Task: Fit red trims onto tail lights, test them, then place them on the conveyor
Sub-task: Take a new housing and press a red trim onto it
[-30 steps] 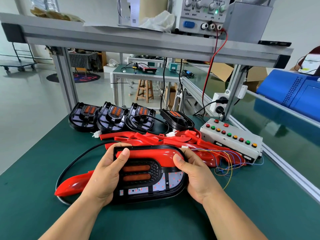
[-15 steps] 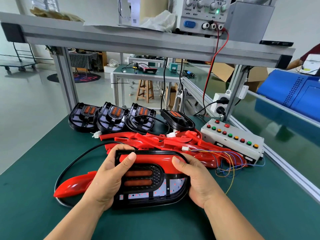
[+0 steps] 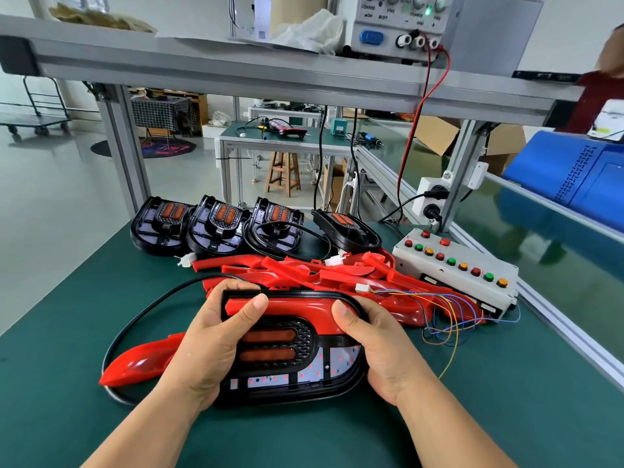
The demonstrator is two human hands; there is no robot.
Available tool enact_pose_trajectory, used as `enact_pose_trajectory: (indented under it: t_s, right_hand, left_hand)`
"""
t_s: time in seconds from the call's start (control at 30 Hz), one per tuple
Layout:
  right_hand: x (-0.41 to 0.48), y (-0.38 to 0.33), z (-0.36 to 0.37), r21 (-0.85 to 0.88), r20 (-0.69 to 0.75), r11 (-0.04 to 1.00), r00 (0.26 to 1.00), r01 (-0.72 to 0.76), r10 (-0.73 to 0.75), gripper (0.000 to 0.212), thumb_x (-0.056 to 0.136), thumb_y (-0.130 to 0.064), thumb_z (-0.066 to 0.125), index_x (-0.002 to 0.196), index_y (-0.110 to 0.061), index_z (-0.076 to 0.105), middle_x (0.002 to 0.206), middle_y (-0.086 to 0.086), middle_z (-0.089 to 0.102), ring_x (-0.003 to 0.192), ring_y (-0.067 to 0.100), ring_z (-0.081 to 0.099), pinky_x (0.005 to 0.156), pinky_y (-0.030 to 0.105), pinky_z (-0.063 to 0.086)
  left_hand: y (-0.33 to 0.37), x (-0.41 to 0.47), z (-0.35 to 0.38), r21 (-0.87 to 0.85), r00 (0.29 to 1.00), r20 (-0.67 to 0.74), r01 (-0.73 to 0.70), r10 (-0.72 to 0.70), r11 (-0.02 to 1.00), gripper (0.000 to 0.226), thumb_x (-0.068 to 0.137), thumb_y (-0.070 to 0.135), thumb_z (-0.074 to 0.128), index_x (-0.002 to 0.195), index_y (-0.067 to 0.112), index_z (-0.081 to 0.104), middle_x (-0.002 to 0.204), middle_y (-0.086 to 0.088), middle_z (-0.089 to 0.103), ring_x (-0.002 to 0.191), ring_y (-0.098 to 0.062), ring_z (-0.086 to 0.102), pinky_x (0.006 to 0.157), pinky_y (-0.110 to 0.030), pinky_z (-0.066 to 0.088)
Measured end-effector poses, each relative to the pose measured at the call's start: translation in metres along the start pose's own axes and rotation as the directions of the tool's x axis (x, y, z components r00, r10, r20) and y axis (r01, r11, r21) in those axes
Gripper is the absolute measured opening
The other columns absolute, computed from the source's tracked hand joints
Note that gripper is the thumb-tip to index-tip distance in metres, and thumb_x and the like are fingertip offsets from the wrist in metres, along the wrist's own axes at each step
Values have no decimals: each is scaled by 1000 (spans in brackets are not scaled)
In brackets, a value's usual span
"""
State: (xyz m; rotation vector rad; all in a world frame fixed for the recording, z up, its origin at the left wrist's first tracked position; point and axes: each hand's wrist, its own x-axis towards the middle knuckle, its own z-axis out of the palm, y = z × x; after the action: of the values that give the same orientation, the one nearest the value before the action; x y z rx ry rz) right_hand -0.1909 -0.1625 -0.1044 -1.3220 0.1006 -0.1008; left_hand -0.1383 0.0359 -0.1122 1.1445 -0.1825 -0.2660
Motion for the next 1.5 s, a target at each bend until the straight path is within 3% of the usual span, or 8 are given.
enact_pose_trajectory:
  t_s: [0.23,0.67,0.77,0.83,0.93,1.17,1.3,1.5]
  right_hand:
    - [1,1,-6,-24,85,999,996,23,-21,70,49,-53,93,105,-16,72,112,13,72,104,29,69,87,33,56]
    - [4,7,-7,-46,61,998,997,45,-42,66,47,-57,92,101,-23,73,110,7,74,102,20,70,84,24,54]
    - [3,3,-8,-2,97,1000,995,6,-6,58,60,-50,89,106,-19,73,113,10,72,106,24,68,87,29,55]
    - [2,-1,-10,20,156,1000,988,-13,9,47,78,-39,75,114,-10,70,119,16,69,114,30,64,98,38,51]
    - [3,-1,-14,33,171,999,985,-27,21,37,88,-29,67,115,-3,68,120,19,68,115,33,63,103,44,47]
    - [4,5,-11,29,107,1000,994,8,-11,34,85,-30,67,112,-10,70,118,15,70,111,28,66,91,32,53]
    - [5,6,-11,25,129,1000,992,-1,-2,43,79,-28,76,115,-7,68,117,17,70,108,30,67,91,34,54]
    - [5,6,-10,45,120,999,992,-30,24,46,78,-25,71,119,-6,64,117,15,70,109,30,67,92,34,54]
  left_hand:
    - [1,2,0,-4,1000,-22,8,-8,1000,38,60,30,83,91,25,62,92,-27,72,79,-50,70,61,-57,57]
    - [-2,3,3,21,999,-29,-15,16,1000,47,62,30,81,101,17,59,96,-26,72,82,-47,71,61,-53,58]
    - [1,2,1,18,1000,-16,5,-5,1000,42,65,32,80,99,19,61,98,-29,71,85,-48,71,63,-57,57]
    - [4,2,-2,13,1000,-7,14,-14,1000,38,67,34,79,98,20,62,98,-31,70,85,-50,70,64,-58,57]
    - [5,1,-3,10,1000,3,19,-19,1000,38,68,34,77,99,20,62,98,-33,70,85,-50,70,64,-57,57]
    - [2,1,-2,11,1000,-23,-2,3,1000,46,65,32,79,103,16,60,96,-31,71,83,-48,71,62,-55,58]
    - [1,2,-2,23,1000,-23,-13,14,1000,42,63,31,81,98,18,62,95,-30,71,82,-48,71,62,-56,58]
    - [0,2,-4,25,1000,-13,-12,13,1000,41,65,31,81,99,18,62,97,-30,71,84,-49,70,64,-58,57]
